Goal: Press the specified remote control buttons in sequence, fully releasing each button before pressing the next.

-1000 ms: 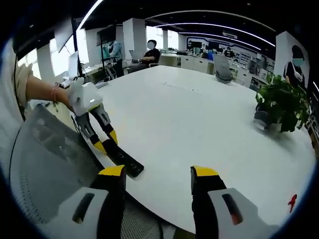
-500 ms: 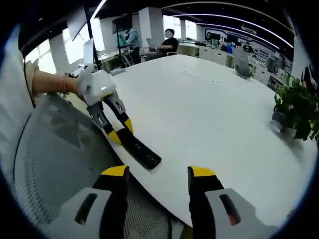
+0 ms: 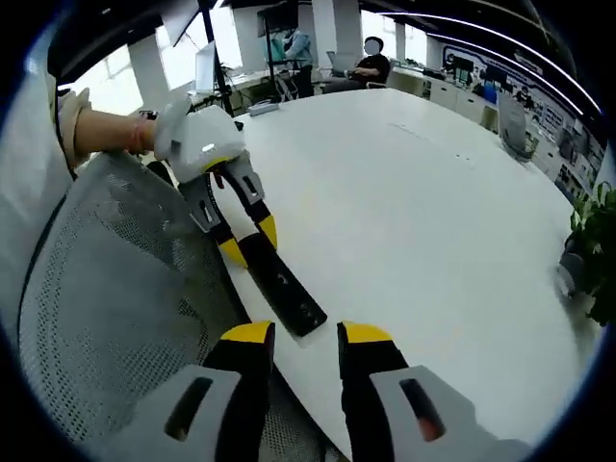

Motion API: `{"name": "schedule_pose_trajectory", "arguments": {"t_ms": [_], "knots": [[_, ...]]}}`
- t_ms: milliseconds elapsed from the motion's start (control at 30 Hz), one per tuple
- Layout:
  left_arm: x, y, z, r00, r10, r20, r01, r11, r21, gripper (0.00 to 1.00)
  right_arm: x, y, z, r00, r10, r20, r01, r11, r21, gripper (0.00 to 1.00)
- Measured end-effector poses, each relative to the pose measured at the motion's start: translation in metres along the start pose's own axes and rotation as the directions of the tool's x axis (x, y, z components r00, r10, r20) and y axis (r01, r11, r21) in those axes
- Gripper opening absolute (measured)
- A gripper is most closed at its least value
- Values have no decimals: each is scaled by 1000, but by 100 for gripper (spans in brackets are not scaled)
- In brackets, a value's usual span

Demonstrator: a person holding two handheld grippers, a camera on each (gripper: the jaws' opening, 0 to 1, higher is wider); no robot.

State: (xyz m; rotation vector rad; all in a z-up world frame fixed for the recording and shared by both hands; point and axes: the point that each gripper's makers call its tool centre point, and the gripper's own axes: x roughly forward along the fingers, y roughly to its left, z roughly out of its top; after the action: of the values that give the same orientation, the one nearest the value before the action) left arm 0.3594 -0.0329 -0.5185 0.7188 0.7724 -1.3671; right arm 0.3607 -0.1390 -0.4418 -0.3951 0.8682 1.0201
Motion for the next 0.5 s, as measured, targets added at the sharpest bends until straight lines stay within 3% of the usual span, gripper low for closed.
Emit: {"name": "schedule_pose_trajectory", "arguments": {"t_ms": [100,500], "knots": [[1,0,0,1000,-3,-5,3,1000,7,24,12,2,-2,999,39,-34,-40,999,-16,21],[1,0,0,1000,-9,-2,9,1000,10,24,35,-3,-11,987,92,-128,-102,992,-74,5]]}}
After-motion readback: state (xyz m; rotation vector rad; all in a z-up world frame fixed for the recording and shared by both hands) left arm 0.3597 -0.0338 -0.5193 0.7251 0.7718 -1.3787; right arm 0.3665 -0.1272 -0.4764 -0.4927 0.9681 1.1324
